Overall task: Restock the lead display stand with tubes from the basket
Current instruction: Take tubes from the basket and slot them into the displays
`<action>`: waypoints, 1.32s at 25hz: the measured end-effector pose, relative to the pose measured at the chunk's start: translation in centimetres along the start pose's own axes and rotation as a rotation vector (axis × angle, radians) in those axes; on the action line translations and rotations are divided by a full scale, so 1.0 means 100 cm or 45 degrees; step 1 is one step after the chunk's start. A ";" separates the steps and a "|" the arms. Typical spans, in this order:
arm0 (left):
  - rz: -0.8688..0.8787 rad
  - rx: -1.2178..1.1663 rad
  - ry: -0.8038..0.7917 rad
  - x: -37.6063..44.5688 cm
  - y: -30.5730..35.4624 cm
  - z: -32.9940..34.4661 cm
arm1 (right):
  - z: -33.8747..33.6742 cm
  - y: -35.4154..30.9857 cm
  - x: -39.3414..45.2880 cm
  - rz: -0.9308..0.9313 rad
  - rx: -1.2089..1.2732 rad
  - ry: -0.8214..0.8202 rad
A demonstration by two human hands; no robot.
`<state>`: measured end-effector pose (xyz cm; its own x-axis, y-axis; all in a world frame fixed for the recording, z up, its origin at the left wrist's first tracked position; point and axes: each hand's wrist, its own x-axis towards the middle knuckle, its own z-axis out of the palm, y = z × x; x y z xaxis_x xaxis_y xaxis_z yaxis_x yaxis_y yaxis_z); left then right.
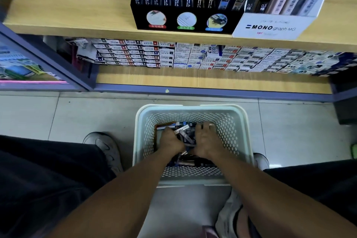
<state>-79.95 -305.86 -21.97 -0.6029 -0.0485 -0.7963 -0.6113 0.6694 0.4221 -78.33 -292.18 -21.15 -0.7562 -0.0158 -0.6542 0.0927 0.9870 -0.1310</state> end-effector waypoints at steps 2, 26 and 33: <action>-0.065 -0.334 0.020 0.002 -0.003 0.001 | -0.001 -0.002 -0.002 -0.013 0.145 0.009; -0.193 -0.974 0.042 -0.009 0.003 0.006 | -0.032 0.015 -0.013 0.210 1.663 -0.209; -0.270 -1.270 -0.107 -0.015 0.011 0.001 | -0.034 0.014 -0.018 0.267 1.653 -0.280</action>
<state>-79.68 -304.93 -20.37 -0.4181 -0.0167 -0.9082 -0.8726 -0.2705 0.4067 -79.03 -290.22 -17.66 -0.5437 -0.0293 -0.8388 0.8324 0.1092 -0.5434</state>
